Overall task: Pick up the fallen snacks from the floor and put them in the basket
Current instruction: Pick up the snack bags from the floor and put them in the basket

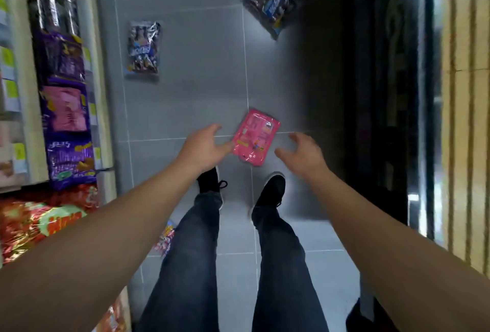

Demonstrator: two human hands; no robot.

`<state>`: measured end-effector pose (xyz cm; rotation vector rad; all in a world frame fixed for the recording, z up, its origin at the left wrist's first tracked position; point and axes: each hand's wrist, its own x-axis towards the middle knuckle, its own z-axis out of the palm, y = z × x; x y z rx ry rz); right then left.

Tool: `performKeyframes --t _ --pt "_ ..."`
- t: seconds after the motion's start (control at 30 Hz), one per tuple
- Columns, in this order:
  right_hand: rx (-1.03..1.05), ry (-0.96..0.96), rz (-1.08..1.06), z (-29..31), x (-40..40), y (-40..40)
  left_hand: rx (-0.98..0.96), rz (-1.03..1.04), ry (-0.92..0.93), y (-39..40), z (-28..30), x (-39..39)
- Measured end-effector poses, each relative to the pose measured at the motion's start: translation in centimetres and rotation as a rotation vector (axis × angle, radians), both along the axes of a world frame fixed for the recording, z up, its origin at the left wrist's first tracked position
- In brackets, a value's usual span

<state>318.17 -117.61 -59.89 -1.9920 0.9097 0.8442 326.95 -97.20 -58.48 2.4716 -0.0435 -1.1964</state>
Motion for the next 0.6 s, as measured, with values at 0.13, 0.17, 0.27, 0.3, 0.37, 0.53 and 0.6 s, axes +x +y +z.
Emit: performKeyframes --t 0.13,0.17,0.27,0.3,0.37,0.53,0.6 --pt "0.039 0.054 -0.066 -9.6 0.7 1.4 -0.013 0.019 0.037 0.3 -9.6 1.5" --pt "0.042 0.063 -0.082 -11.9 0.8 1.7 -0.019 0.016 0.043 0.2 -11.9 1.9" --pt "0.052 0.081 -0.129 -19.9 0.8 2.4 -0.032 0.018 0.090 0.4 -19.7 3.0" --pt "0.058 0.098 -0.146 -22.4 0.7 2.5 -0.030 0.017 0.101 0.4 -22.4 3.3" --pt "0.081 0.139 -0.167 -27.8 0.6 2.9 -0.020 0.002 0.102 0.5 -27.9 4.0" --pt "0.057 0.188 -0.281 -40.0 -0.4 2.7 -0.019 -0.012 0.130 0.7 -40.3 4.4" --pt "0.046 0.178 -0.369 -43.8 -0.4 2.4 -0.023 -0.016 0.148 0.2 -44.2 4.5"
